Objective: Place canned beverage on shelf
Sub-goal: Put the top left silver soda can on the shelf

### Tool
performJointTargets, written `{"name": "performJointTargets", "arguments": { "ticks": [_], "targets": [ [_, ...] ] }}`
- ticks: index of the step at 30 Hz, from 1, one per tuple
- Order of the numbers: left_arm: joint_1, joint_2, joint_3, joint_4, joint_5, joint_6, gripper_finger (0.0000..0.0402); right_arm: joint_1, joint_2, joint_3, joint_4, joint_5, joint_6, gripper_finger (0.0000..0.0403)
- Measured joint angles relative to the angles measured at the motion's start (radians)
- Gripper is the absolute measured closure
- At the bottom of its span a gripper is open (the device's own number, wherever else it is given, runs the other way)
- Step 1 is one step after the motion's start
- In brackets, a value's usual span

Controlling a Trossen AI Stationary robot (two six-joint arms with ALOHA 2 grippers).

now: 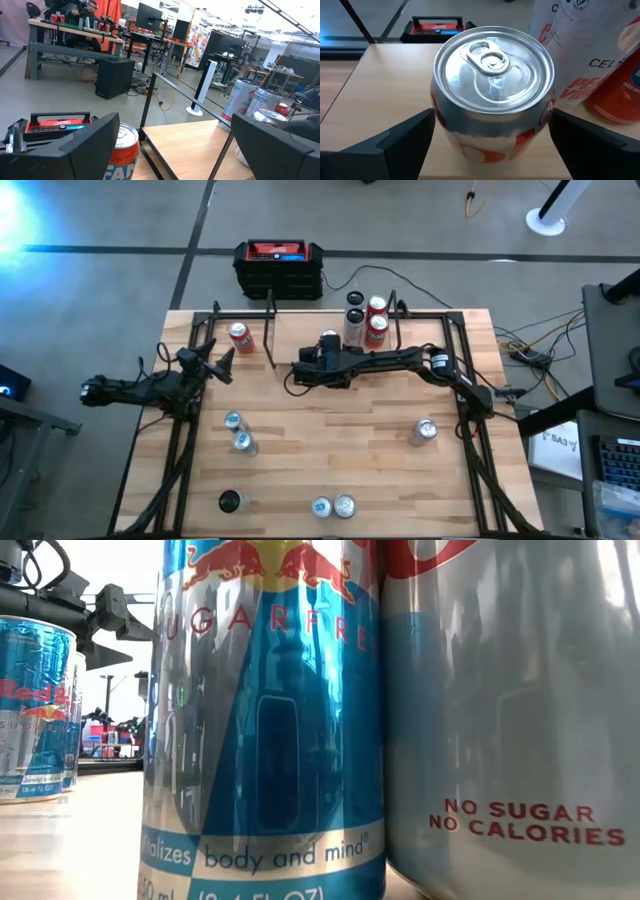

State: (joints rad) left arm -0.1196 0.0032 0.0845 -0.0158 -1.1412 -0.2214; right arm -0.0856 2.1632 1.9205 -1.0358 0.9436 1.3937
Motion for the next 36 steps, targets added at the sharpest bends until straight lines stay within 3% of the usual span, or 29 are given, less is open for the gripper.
{"name": "performJointTargets", "arguments": {
  "ticks": [11,20,36],
  "targets": [
    [0.0,0.0,0.0,0.0,0.0,0.0,0.0033,-0.013,0.001,-0.019,0.028,0.029,-0.022,0.004],
    [0.0,0.0,0.0,0.0,0.0,0.0,0.0033,-0.014,0.001,-0.018,0.025,0.03,-0.02,0.0116],
    [0.0,0.0,0.0,0.0,0.0,0.0,0.0033,-0.064,0.001,-0.018,0.096,0.029,-0.074,0.0101]
  ]
}}
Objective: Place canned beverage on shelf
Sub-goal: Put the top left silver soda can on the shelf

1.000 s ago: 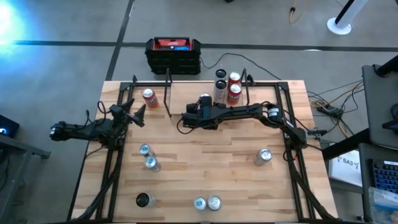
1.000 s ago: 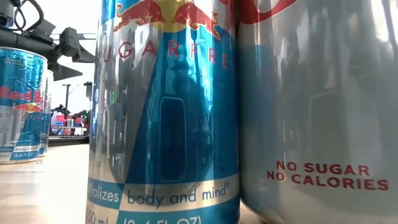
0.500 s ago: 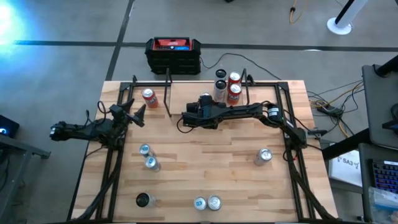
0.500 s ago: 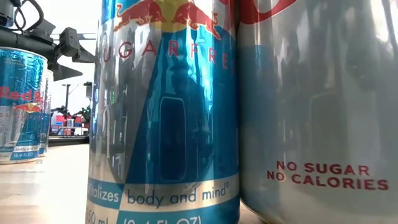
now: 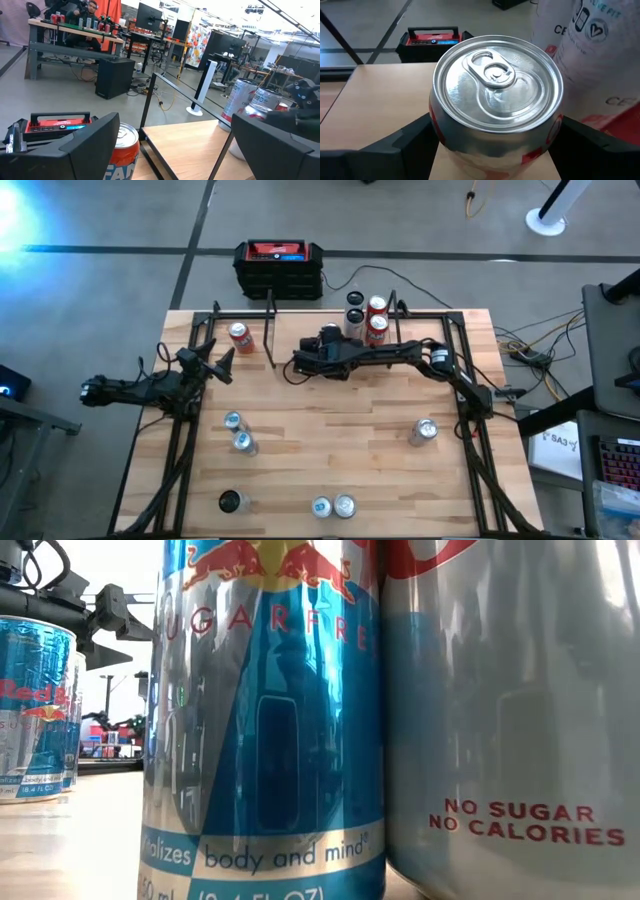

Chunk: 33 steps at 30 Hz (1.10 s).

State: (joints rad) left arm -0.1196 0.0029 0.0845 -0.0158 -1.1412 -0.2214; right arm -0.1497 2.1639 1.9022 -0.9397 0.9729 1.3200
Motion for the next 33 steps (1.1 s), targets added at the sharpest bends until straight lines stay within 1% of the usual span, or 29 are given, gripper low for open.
{"name": "performJointTargets", "arguments": {
  "ticks": [11,33],
  "targets": [
    [0.0,0.0,0.0,0.0,0.0,0.0,0.0033,-0.003,0.0,0.0,0.034,-0.006,-0.062,0.0099],
    [0.0,0.0,0.0,0.0,0.0,0.0,0.0033,0.018,0.0,0.002,0.037,-0.006,-0.064,0.0091]
  ]
}}
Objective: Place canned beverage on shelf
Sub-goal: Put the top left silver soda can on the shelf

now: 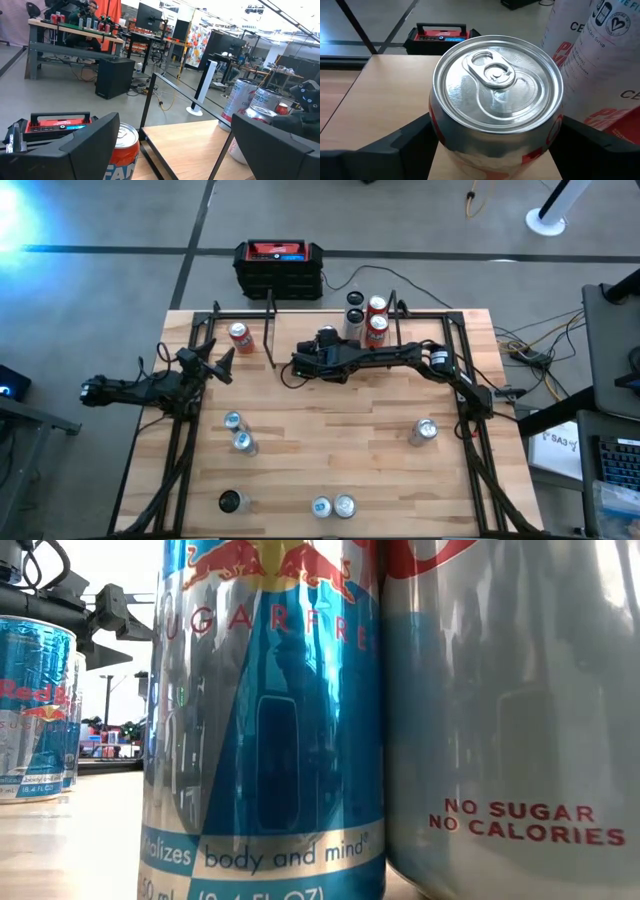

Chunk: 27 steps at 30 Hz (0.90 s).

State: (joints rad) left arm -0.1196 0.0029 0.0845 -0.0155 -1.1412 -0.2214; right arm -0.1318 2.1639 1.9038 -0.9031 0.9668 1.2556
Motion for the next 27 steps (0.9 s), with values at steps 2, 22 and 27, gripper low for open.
{"name": "performJointTargets", "arguments": {
  "ticks": [2,22,27],
  "targets": [
    [0.0,0.0,0.0,0.0,0.0,0.0,0.0033,-0.001,0.0,0.0,0.0,0.0,0.0,0.009],
    [0.0,0.0,0.0,0.0,0.0,0.0,0.0033,-0.039,0.0,0.0,0.049,0.002,0.0,0.0089],
    [0.0,0.0,0.0,0.0,0.0,0.0,0.0033,-0.039,0.0,0.0,0.049,0.002,-0.016,0.0087]
  ]
}}
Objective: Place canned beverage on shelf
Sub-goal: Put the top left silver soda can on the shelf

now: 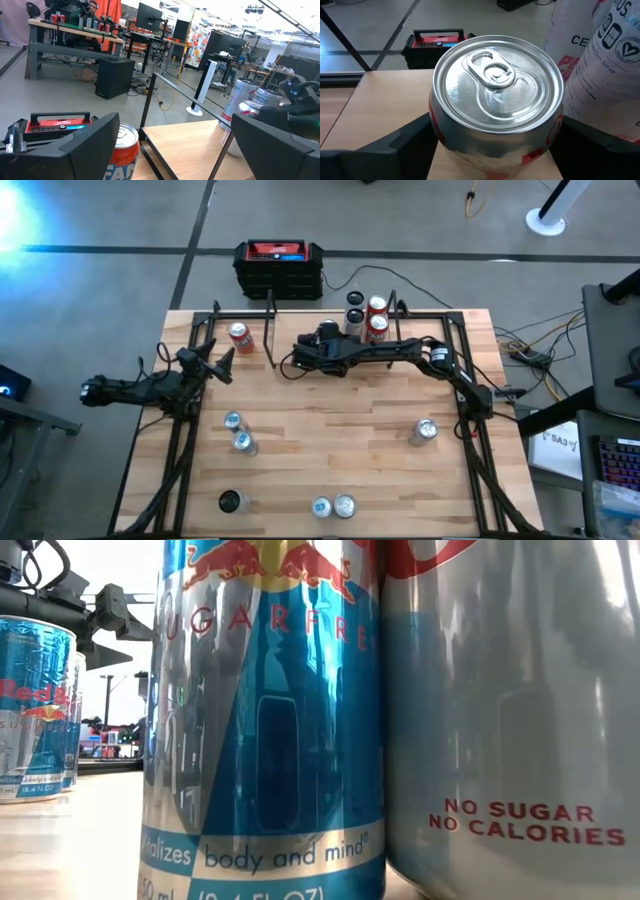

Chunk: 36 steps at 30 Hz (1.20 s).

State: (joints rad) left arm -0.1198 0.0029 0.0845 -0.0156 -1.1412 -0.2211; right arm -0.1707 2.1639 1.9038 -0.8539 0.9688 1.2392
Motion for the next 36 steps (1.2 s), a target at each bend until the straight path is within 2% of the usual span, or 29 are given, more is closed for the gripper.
{"name": "performJointTargets", "arguments": {
  "ticks": [3,9,19,24,28,36],
  "targets": [
    [0.0,0.0,0.0,0.0,0.0,0.0,0.0033,0.0,0.0,0.0,0.007,0.001,-0.01,0.0071],
    [0.0,0.0,0.0,0.0,0.0,0.0,0.0033,0.003,0.0,0.002,0.011,0.007,-0.016,0.0009],
    [0.0,0.0,0.0,0.0,0.0,0.0,0.0033,0.035,0.0,0.118,-0.182,-0.056,-0.003,0.0003],
    [0.0,0.0,0.0,0.0,0.0,0.0,0.0033,0.035,-0.001,0.164,-0.346,-0.215,0.108,0.0003],
    [0.0,0.0,0.0,0.0,0.0,0.0,0.0033,0.035,-0.001,0.203,-0.397,-0.346,0.139,0.0003],
    [0.0,0.0,0.0,0.0,0.0,0.0,0.0033,0.026,-0.001,0.213,-0.388,-0.366,0.166,0.0003]
  ]
}}
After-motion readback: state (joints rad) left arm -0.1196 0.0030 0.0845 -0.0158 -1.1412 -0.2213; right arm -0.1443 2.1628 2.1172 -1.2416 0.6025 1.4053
